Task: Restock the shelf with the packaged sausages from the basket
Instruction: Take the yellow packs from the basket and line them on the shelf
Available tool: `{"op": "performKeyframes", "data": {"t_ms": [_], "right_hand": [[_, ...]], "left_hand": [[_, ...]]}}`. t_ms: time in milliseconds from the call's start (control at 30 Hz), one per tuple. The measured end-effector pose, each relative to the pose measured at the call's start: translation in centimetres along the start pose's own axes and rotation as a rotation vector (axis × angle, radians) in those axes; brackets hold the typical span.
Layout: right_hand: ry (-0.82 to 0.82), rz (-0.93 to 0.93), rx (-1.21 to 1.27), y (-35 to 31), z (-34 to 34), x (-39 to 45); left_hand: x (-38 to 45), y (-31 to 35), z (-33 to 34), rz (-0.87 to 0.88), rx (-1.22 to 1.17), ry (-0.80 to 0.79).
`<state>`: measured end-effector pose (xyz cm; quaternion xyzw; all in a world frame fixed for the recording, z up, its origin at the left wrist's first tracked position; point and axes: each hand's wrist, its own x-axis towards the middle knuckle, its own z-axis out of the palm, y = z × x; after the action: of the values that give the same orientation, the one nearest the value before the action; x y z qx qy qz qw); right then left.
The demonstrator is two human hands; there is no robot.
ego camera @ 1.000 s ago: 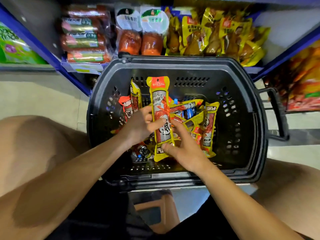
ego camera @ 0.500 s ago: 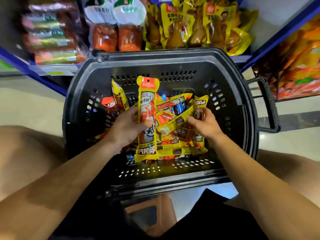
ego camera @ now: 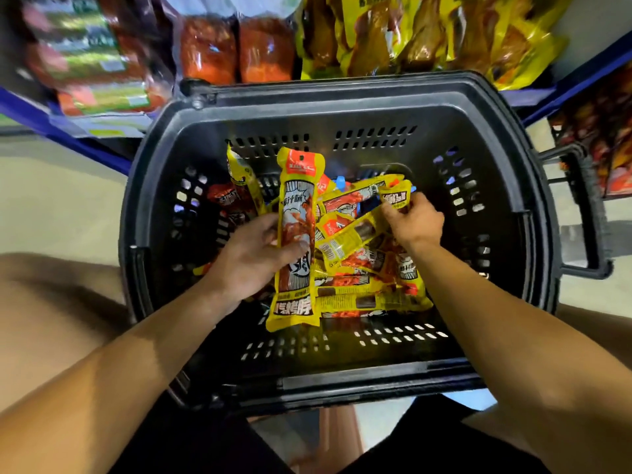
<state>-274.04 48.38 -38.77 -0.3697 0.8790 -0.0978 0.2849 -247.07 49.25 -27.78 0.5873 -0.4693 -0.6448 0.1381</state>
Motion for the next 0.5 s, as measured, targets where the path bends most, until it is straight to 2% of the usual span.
{"op": "performKeyframes", "data": {"t_ms": [233,333,500], "right_hand": [[0.035,-0.232,0.337,-3.3,-5.2,-5.2],[0.039,-0.208,0.449,-3.0,-7.9,-7.2],[0.067,-0.243,0.399,-0.9,-10.2,-10.1]], "left_hand": [[-0.4,0.6,0.3,0.089,0.04,0.01],[-0.9,0.6,0.3,0.134,0.091,0.008],[-2.1,1.0,0.0,0.165,0.142,-0.007]]}}
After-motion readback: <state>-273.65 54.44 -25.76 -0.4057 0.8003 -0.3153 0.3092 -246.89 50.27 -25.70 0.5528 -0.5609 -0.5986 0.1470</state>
